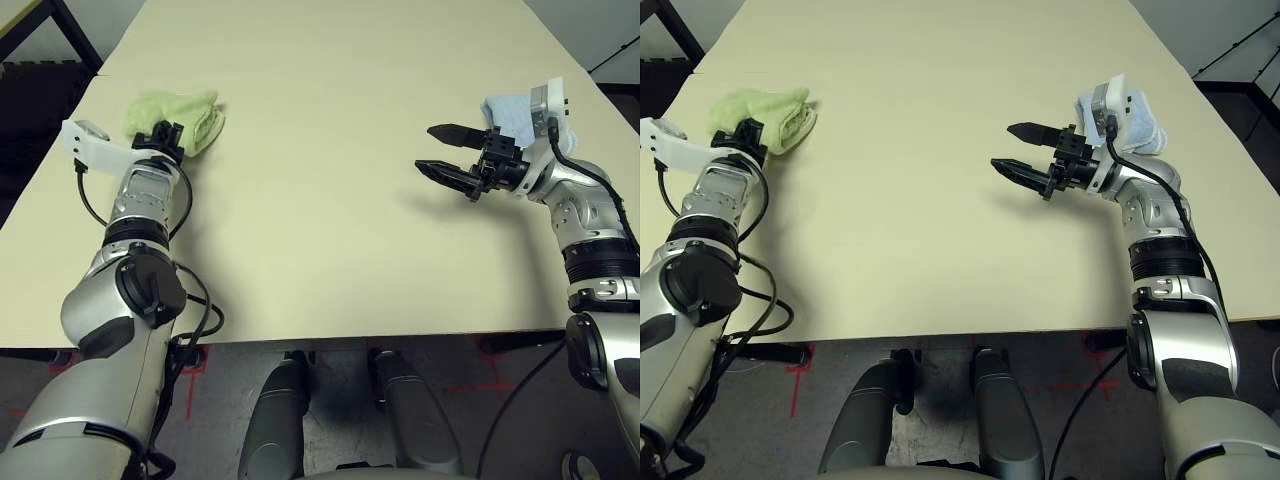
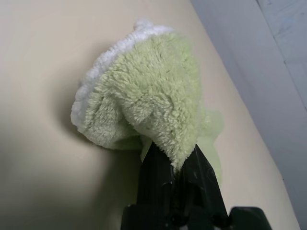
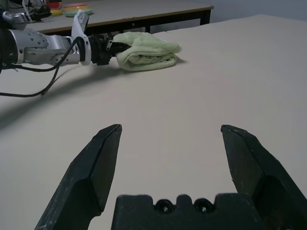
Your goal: Fold the towel and set it aside.
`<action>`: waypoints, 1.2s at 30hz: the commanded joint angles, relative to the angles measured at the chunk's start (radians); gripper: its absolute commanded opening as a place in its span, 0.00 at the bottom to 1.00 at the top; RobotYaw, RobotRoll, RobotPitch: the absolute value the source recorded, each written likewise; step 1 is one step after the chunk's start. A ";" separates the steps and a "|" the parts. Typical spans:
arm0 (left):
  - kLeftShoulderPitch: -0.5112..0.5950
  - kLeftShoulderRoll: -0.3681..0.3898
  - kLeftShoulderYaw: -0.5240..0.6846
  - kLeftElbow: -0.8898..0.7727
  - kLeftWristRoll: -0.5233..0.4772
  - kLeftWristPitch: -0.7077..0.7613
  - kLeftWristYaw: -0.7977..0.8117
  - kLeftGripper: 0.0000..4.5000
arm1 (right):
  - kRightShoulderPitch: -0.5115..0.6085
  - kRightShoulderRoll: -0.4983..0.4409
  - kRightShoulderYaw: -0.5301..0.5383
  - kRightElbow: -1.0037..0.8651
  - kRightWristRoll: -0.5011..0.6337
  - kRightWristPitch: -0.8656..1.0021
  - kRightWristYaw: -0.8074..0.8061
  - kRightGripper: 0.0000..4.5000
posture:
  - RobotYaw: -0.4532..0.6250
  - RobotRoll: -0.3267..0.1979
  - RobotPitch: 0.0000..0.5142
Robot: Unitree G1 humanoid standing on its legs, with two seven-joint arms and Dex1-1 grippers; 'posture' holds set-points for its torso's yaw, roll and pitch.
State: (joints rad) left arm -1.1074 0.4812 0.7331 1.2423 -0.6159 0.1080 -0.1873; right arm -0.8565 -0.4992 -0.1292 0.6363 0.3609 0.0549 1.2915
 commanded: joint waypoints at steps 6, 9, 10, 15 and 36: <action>0.050 -0.034 0.045 -0.088 -0.065 0.092 0.144 0.01 | 0.002 -0.001 0.013 -0.002 -0.003 -0.008 0.006 1.00 | 0.36 0.62 0.36; 0.066 -0.039 0.052 -0.121 -0.076 0.114 0.196 0.01 | 0.003 -0.001 0.014 -0.004 -0.002 -0.006 0.005 1.00 | 0.36 0.62 0.36; 0.069 -0.040 0.050 -0.130 -0.077 0.124 0.208 0.01 | 0.002 0.000 0.014 -0.002 -0.003 -0.007 0.005 1.00 | 0.36 0.62 0.36; 0.080 -0.043 0.055 -0.190 -0.101 0.193 0.283 0.36 | -0.006 0.003 0.017 0.009 -0.006 -0.012 0.005 1.00 | 0.37 0.62 0.37; 0.347 0.123 -0.279 -1.199 -0.400 1.262 0.306 0.99 | -0.036 0.012 0.020 0.059 -0.011 -0.039 0.014 1.00 | 0.41 0.62 0.35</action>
State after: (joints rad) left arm -0.7596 0.5563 0.5478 0.1328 -1.0137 1.3601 0.2732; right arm -0.8904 -0.4847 -0.1163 0.6818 0.3576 0.0292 1.2955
